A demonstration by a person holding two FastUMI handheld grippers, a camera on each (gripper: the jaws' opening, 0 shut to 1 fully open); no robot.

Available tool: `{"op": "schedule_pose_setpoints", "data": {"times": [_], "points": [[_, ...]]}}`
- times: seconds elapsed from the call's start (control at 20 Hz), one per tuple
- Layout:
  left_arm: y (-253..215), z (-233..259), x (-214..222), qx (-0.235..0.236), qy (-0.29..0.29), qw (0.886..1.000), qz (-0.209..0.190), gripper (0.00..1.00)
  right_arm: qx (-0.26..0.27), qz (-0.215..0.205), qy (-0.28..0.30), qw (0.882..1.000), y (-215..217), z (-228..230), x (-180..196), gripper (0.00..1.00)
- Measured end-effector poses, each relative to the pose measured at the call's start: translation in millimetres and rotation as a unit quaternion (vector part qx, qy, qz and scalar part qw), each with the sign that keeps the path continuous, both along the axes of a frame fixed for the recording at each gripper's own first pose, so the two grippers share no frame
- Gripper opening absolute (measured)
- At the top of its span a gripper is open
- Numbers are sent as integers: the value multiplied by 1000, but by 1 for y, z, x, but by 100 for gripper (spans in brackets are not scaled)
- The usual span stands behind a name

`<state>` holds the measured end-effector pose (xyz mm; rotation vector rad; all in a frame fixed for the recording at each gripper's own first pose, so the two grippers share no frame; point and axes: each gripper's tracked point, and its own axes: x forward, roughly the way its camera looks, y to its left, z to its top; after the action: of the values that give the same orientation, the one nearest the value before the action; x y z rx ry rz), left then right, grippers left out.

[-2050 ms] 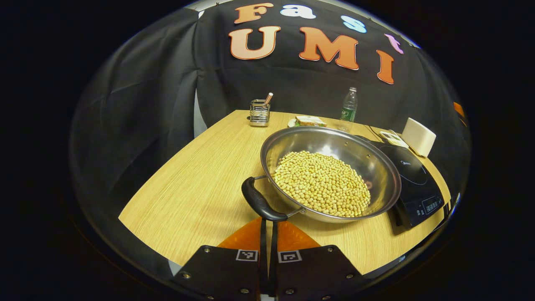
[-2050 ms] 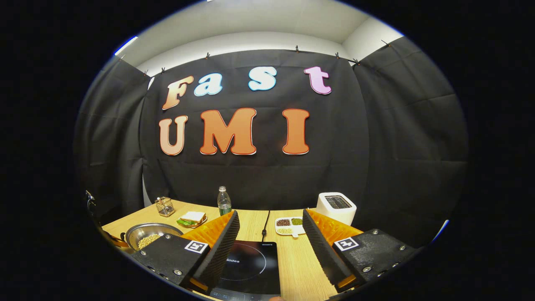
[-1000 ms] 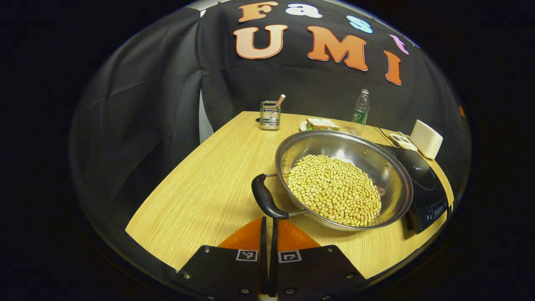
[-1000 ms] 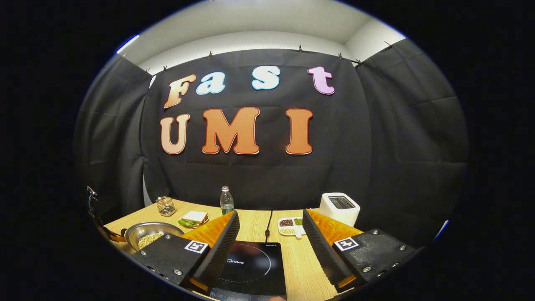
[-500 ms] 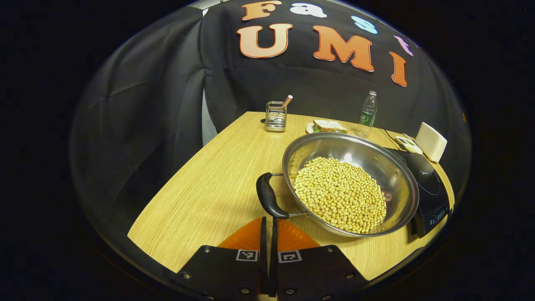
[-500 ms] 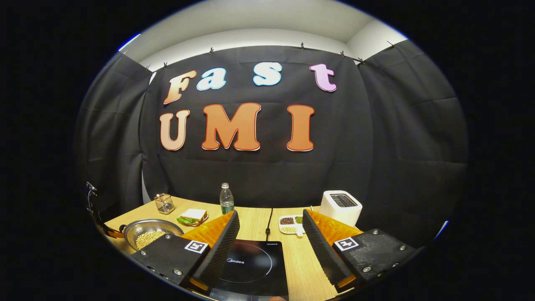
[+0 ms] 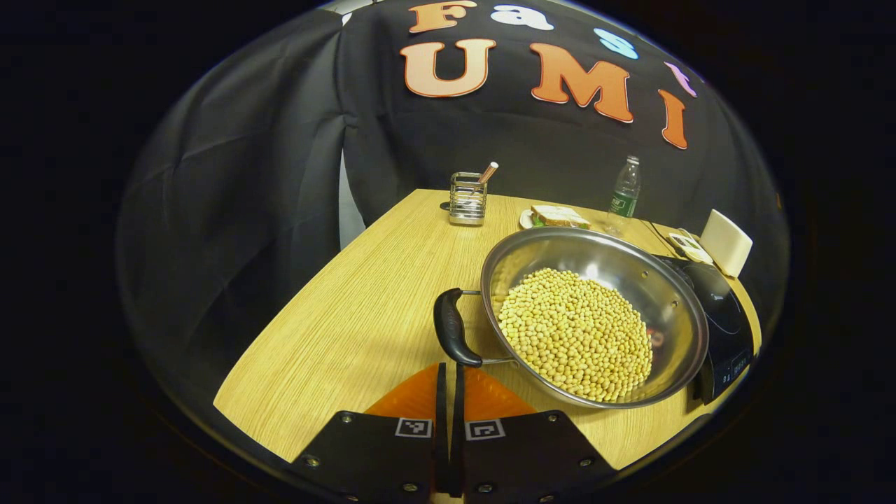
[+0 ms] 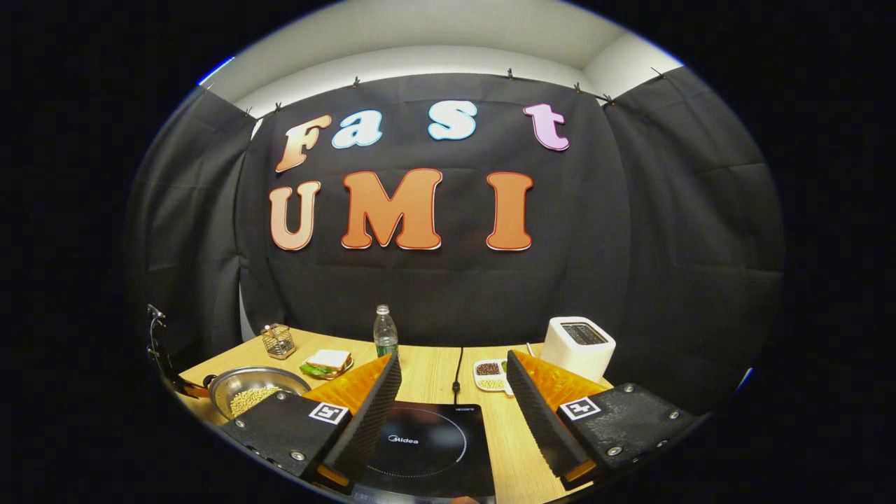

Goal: First push the handle of the pot to place it horizontally, then grasp the pot with both hands and set it on the induction cooktop.

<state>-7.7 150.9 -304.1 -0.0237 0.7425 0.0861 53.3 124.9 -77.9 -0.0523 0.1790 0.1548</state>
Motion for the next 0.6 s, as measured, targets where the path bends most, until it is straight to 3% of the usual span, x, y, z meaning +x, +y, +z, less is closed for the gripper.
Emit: {"op": "schedule_pose_setpoints", "data": {"times": [0.6], "points": [[5, -3, 16, -18, 2, 1000, -3, 2, 4, -8, 8, 1000, 13, -11, 6, 94]]}}
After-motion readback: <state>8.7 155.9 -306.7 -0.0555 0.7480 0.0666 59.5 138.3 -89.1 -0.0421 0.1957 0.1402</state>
